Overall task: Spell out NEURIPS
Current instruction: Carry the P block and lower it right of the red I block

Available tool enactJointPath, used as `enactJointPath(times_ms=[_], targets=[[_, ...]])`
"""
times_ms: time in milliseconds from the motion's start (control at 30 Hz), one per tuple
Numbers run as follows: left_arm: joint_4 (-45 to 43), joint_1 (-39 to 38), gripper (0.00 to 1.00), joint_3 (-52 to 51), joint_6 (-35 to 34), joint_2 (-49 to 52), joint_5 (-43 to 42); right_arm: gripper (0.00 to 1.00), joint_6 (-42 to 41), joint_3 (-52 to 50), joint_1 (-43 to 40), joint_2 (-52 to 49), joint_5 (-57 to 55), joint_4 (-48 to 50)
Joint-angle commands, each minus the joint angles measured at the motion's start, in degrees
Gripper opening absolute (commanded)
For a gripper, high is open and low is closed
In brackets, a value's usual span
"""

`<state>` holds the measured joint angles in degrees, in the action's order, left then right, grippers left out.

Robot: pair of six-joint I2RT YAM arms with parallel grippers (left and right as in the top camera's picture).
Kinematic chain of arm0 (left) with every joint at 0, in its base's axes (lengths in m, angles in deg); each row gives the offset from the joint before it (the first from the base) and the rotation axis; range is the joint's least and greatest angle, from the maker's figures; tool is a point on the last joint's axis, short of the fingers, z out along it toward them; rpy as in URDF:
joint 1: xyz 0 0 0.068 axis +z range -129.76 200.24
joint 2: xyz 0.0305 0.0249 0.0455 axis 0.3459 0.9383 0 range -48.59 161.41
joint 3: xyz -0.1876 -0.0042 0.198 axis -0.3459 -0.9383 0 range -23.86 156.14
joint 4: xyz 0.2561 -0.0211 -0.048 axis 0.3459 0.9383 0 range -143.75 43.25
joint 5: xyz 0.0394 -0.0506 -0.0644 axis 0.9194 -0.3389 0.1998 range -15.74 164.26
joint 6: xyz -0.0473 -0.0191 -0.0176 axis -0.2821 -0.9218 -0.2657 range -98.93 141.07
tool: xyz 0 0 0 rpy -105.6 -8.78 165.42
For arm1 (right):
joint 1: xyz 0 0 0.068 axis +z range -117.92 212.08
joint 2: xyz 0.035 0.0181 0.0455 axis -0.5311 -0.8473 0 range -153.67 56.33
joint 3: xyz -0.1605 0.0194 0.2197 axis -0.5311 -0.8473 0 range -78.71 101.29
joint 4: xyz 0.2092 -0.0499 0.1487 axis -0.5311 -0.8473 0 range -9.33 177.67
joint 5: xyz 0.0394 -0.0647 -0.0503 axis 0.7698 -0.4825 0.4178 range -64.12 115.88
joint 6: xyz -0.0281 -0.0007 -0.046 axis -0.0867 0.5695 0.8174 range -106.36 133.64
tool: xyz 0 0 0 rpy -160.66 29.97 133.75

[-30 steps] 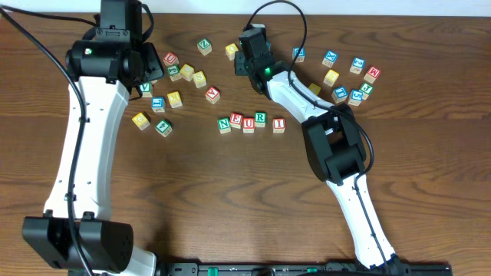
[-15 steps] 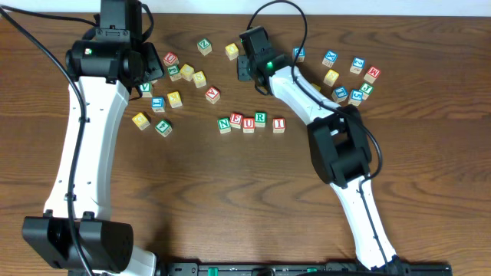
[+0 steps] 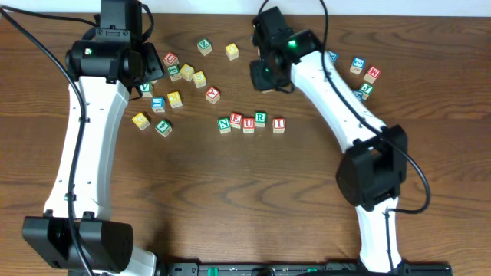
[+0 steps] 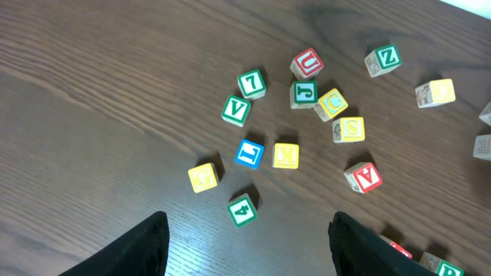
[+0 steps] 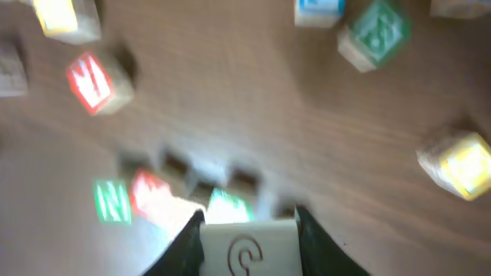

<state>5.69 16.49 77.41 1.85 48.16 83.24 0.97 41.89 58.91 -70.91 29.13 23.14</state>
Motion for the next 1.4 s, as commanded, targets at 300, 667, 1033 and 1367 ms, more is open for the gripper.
enactJointPath(times_ms=[300, 667, 1033, 1367], targets=[[0.1, 0.2, 0.66, -0.6, 0.5, -0.5, 0.7, 0.17, 11.8, -5.4, -10.7, -0.1, 8.6, -10.2], [0.1, 0.2, 0.66, -0.6, 0.5, -0.5, 0.7, 0.17, 15.6, -22.1, -17.0, -0.1, 23.5, -1.1], [0.1, 0.2, 0.66, -0.6, 0.5, -0.5, 0.7, 0.38, 15.5, -28.6, -18.3, -0.1, 24.0, 5.0], [0.1, 0.2, 0.66, -0.6, 0.5, -0.5, 0.7, 0.46, 14.9, -26.3, -21.0, 0.0, 24.1, 6.0]])
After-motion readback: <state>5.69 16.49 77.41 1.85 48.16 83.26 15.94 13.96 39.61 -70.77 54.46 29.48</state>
